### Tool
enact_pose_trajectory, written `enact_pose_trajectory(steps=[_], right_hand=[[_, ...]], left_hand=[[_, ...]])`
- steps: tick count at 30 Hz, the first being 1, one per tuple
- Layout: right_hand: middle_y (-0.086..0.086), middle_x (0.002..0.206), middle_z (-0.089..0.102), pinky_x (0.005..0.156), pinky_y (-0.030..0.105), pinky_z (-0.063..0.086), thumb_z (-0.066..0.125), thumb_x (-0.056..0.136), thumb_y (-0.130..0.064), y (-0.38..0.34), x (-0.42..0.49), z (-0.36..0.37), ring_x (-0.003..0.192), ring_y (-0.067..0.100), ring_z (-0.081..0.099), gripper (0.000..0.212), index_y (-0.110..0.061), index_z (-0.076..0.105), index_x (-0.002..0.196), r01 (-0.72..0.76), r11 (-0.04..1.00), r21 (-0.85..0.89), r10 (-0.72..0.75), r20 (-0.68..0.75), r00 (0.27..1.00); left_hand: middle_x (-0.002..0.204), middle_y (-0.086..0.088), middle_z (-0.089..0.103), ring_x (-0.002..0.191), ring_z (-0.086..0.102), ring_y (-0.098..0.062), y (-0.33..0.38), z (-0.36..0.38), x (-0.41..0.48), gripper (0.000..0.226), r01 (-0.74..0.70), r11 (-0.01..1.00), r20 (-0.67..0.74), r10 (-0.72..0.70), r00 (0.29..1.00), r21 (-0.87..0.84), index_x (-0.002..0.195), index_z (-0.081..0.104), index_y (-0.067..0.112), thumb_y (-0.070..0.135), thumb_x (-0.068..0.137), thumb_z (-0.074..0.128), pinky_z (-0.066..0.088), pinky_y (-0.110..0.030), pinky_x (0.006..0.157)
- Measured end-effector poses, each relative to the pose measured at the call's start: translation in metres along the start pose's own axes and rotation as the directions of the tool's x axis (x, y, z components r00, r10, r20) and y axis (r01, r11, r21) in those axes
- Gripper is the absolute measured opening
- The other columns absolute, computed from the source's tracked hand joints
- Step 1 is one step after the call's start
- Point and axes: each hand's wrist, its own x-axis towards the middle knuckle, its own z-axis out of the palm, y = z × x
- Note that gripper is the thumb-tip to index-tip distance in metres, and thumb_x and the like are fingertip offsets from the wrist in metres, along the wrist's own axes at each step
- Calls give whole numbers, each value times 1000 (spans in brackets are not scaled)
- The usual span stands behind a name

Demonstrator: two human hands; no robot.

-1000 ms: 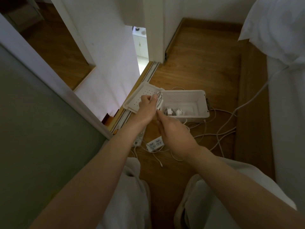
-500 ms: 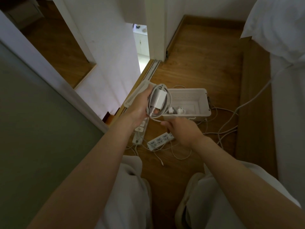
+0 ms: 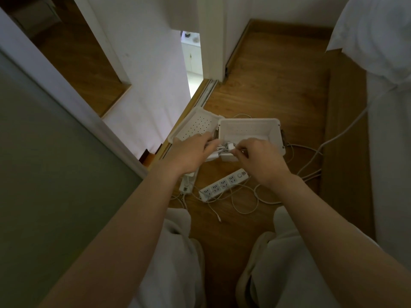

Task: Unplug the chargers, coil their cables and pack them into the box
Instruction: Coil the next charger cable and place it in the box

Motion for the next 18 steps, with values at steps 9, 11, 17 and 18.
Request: enact_pose_trajectory(steps=[9, 11, 17, 18], right_hand=[[-4, 60, 48, 52, 19, 29, 43, 98, -18, -7, -6, 6, 51, 7, 43, 30, -12, 58, 73, -77, 973, 219, 88, -42, 995], [-5, 60, 45, 51, 20, 26, 41, 98, -15, -10, -8, 7, 53, 5, 40, 30, -11, 57, 74, -63, 965, 256, 81, -60, 995], [-2, 77, 50, 62, 20, 29, 39, 98, -11, -17, -11, 14, 69, 12, 43, 21, -9, 58, 90, 14, 959, 282, 15, -101, 995], [0, 79, 51, 65, 21, 31, 39, 98, -10, -17, -11, 14, 72, 13, 45, 20, -9, 58, 93, 30, 964, 264, -1, -108, 994]], left_hand=[[129, -10, 40, 111, 47, -26, 17, 21, 5, 43, 31, 987, -78, -19, 997, 160, 133, 31, 18, 45, 101, 24, 30, -49, 101], [130, -12, 37, 115, 45, -28, 20, 25, 6, 42, 65, 994, -102, -55, 993, 91, 133, 30, 17, 43, 101, 25, 29, -50, 103], [120, -7, 31, 100, 41, -19, 30, 27, 10, 27, 188, 898, -115, -252, 961, -398, 116, 28, 16, 38, 102, 27, 37, -48, 99], [118, -6, 30, 99, 42, -19, 31, 27, 12, 23, 189, 855, -122, -279, 952, -484, 111, 26, 17, 38, 101, 29, 42, -46, 95]])
